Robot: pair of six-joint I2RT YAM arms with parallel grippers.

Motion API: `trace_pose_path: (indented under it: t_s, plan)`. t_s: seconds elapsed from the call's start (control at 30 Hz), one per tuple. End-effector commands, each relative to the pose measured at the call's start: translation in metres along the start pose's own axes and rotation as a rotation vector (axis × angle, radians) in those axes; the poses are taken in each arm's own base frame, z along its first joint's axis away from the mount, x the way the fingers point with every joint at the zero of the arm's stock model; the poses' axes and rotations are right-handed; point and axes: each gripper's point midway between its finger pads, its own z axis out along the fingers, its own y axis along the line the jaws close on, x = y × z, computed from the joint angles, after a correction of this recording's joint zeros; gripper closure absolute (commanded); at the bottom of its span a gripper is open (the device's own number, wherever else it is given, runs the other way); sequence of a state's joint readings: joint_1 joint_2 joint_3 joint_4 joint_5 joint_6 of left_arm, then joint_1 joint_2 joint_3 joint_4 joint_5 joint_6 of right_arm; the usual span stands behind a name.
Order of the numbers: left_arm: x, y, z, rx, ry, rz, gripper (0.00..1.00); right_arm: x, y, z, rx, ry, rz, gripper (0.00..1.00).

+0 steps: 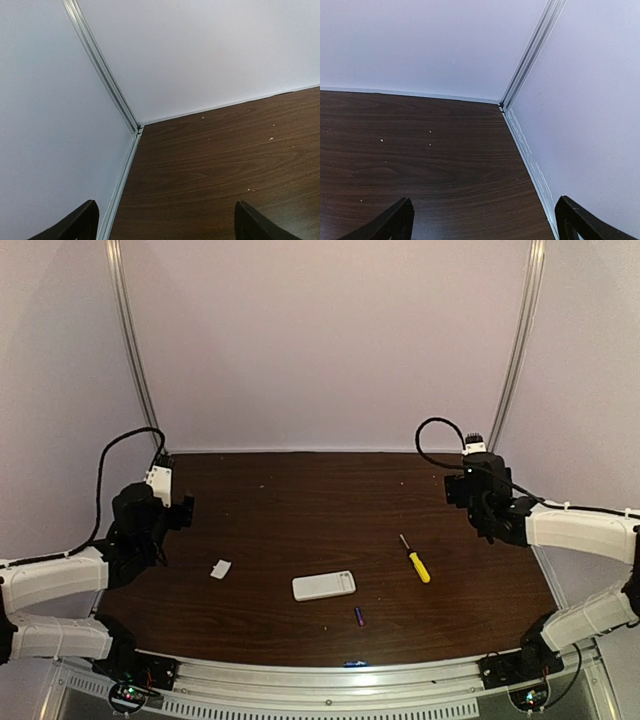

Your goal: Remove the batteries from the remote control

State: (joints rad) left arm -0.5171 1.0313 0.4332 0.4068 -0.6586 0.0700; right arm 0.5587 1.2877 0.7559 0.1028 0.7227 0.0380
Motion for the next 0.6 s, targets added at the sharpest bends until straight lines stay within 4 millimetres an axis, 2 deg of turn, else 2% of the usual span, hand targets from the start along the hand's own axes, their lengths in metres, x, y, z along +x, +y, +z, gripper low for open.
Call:
trace_pose_path:
  t_s: [0.0, 0.13, 0.4, 0.57]
  plan:
    - [-0.013, 0.013, -0.004, 0.023, -0.127, -0.051, 0.04, 0.009, -0.019, 0.002, 0.021, -0.030, -0.006, 0.00]
    - [-0.007, 0.025, -0.005, -0.023, -0.120, -0.054, 0.04, 0.009, -0.029, -0.002, 0.020, -0.060, 0.036, 0.00]
    - [0.021, 0.022, -0.011, -0.011, -0.128, -0.011, 0.07, 0.013, -0.028, -0.002, 0.005, -0.068, 0.052, 0.00]
    - [0.018, 0.021, -0.005, 0.035, -0.162, -0.030, 0.08, 0.018, -0.031, -0.001, 0.004, -0.066, 0.073, 0.00]
